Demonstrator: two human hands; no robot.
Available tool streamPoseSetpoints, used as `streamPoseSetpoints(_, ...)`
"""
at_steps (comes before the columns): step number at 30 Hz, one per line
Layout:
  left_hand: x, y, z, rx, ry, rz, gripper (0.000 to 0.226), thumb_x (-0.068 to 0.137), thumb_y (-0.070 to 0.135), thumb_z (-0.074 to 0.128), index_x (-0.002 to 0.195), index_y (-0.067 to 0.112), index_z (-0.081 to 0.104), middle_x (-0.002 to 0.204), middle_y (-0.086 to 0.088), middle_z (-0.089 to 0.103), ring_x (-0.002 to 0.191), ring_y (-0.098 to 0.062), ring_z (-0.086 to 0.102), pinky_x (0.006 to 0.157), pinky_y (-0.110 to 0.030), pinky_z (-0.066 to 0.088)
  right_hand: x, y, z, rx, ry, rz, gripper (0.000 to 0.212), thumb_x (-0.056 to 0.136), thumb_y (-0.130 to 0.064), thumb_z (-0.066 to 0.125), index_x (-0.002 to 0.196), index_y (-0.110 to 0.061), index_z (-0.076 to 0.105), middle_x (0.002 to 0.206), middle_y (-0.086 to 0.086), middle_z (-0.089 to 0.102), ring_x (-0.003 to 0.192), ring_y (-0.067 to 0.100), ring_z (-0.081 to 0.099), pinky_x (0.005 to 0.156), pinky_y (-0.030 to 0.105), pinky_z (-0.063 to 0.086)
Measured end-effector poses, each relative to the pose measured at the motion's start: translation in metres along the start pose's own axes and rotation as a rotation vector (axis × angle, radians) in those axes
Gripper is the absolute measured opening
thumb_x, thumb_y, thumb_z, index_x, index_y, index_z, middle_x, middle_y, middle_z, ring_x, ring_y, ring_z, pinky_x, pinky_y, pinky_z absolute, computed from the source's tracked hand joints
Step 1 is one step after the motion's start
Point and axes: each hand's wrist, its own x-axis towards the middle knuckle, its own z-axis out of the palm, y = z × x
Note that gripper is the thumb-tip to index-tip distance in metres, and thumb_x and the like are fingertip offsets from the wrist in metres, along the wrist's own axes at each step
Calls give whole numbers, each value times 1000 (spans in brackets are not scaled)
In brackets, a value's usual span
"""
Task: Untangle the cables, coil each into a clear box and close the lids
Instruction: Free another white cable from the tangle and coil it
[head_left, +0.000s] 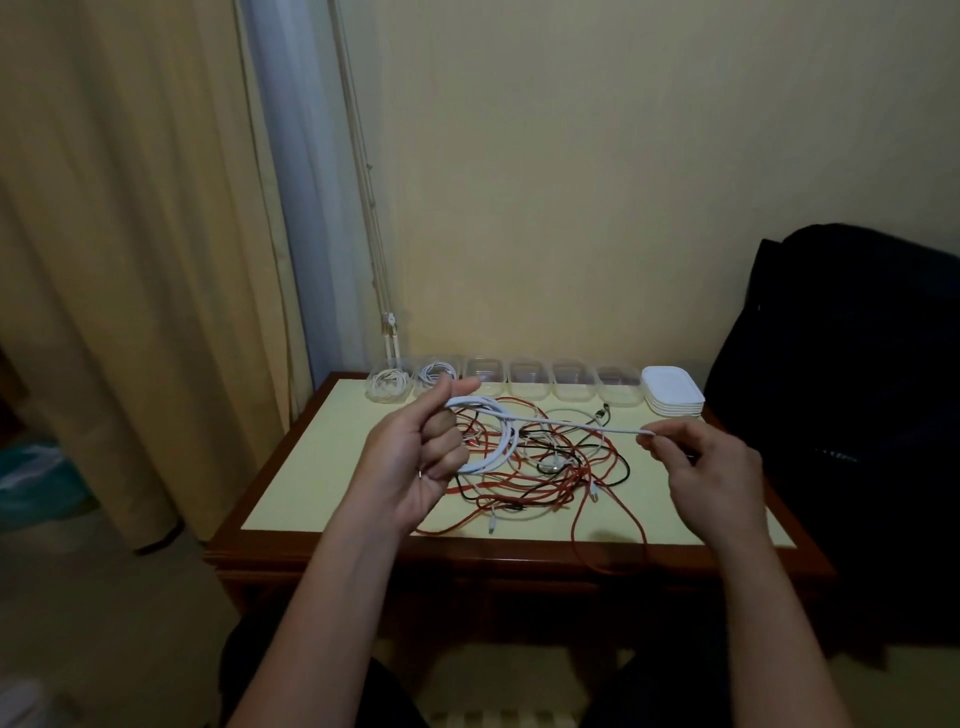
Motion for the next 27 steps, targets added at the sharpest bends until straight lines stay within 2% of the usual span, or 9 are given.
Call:
streamPoseSetpoints(3,-1,0,3,8,-31,29,29,90,22,58,107,2,71,53,8,15,37,-3,15,36,-17,14,-5,1,2,-28,13,-73,13,92,-11,73,93,-23,78,85,-15,70,82,-12,59,70,0,40)
streamPoseSetpoints(6,1,-1,7,-32,-36,60,31,91,22,58,112,2,69,58,7,10,40,-3,11,35,-17,15,-16,-1,10,-120,-64,-157,13,89,-12,75,96,-21,79,88,-13,72,80,-8,60,74,7,42)
streamPoseSetpoints(9,3,-4,9,-48,-29,102,23,97,20,55,103,5,72,56,7,10,35,-2,16,34,-16,15,-29,-9,24,-55,-206,-104,14,87,-13,77,95,-25,79,78,-17,72,72,-6,65,70,8,50)
streamPoseSetpoints(11,4,-7,11,-58,-19,102,23,98,21,56,105,5,71,52,8,14,35,-2,17,33,-16,15,-38,-21,32,106,-288,-7,13,86,-11,79,89,-24,76,74,-11,75,72,-3,69,71,11,54)
streamPoseSetpoints(13,5,-12,13,-73,-3,89,24,97,22,57,108,5,70,51,8,15,36,-2,17,33,-16,16,-44,-39,39,400,-309,146,10,86,-7,78,92,-14,74,78,0,77,76,10,75,75,23,60)
streamPoseSetpoints(18,6,-23,18,-120,-3,46,24,96,24,56,104,6,68,54,7,9,35,-3,14,33,-16,13,-50,-81,52,1207,-208,468,15,89,6,68,104,8,67,95,20,77,90,26,76,78,26,61)
streamPoseSetpoints(22,8,-25,18,-142,8,36,23,101,24,52,104,5,66,52,7,11,32,-3,17,30,-16,17,-52,-87,56,1244,-375,464,20,98,2,55,111,2,70,102,15,76,86,16,72,70,23,57)
streamPoseSetpoints(24,8,-25,19,-126,33,55,24,101,24,53,106,4,67,50,8,15,33,-3,16,31,-15,17,-54,-87,57,1180,-501,433,25,98,-2,53,111,-5,74,98,7,74,76,11,60,65,24,44)
streamPoseSetpoints(27,8,-28,19,-47,80,138,26,99,24,55,107,2,67,49,6,17,34,-3,15,33,-15,18,-55,-91,55,1305,-660,483,34,90,-17,53,114,-9,76,92,3,65,67,12,44,64,31,31)
